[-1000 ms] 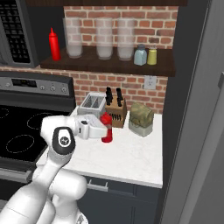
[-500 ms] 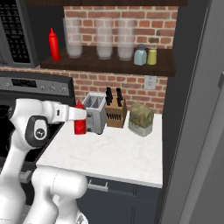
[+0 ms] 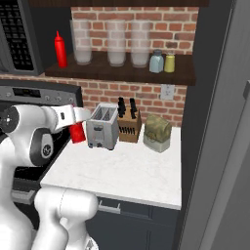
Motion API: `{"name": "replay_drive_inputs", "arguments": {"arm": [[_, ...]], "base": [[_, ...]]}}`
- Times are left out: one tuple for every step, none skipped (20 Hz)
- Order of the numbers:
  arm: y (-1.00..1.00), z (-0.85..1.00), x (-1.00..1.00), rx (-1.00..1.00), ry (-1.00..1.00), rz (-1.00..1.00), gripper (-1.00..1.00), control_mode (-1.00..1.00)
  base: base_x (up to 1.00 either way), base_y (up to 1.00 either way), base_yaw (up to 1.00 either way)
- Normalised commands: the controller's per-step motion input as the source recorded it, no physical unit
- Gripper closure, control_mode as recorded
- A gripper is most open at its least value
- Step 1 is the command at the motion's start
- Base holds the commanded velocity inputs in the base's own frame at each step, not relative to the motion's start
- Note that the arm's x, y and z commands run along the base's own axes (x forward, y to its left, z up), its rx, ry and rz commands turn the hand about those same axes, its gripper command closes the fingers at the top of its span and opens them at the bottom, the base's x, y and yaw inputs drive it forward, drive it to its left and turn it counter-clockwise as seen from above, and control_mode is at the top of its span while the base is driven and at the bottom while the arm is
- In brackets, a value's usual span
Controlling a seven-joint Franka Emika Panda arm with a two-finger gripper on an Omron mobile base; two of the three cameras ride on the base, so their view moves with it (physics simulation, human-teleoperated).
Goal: Put the shaker and condiment bottle from the counter next to their counterparts in the cabinet.
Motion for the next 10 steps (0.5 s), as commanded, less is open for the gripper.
{"name": "replay_drive_inputs", "arguments": {"arm": [[0.03, 0.13, 0.00, 0.07, -0.21, 0.52, 1.00, -1.00], [0.04, 0.14, 0.00, 0.07, -0.21, 0.51, 1.00, -1.00], [0.04, 0.15, 0.00, 0.07, -0.20, 0.51, 1.00, -1.00], [0.04, 0.19, -0.01, 0.07, -0.18, 0.49, 1.00, -1.00], [0.04, 0.22, -0.01, 0.07, -0.16, 0.47, 1.00, -1.00], [0.05, 0.25, -0.01, 0.07, -0.13, 0.46, 1.00, -1.00], [0.06, 0.27, -0.02, 0.07, -0.12, 0.45, 1.00, -1.00], [0.11, 0.29, -0.03, 0.07, -0.08, 0.43, 1.00, -1.00], [0.12, 0.33, -0.04, 0.09, -0.04, 0.41, 1.00, -1.00], [0.12, 0.35, 0.00, 0.10, -0.01, 0.40, 1.00, -1.00]], "base": [[0.00, 0.00, 0.00], [0.00, 0.00, 0.00], [0.00, 0.00, 0.00], [0.00, 0.00, 0.00], [0.00, 0.00, 0.00], [0.00, 0.00, 0.00], [0.00, 0.00, 0.00], [0.00, 0.00, 0.00], [0.00, 0.00, 0.00], [0.00, 0.00, 0.00]]}}
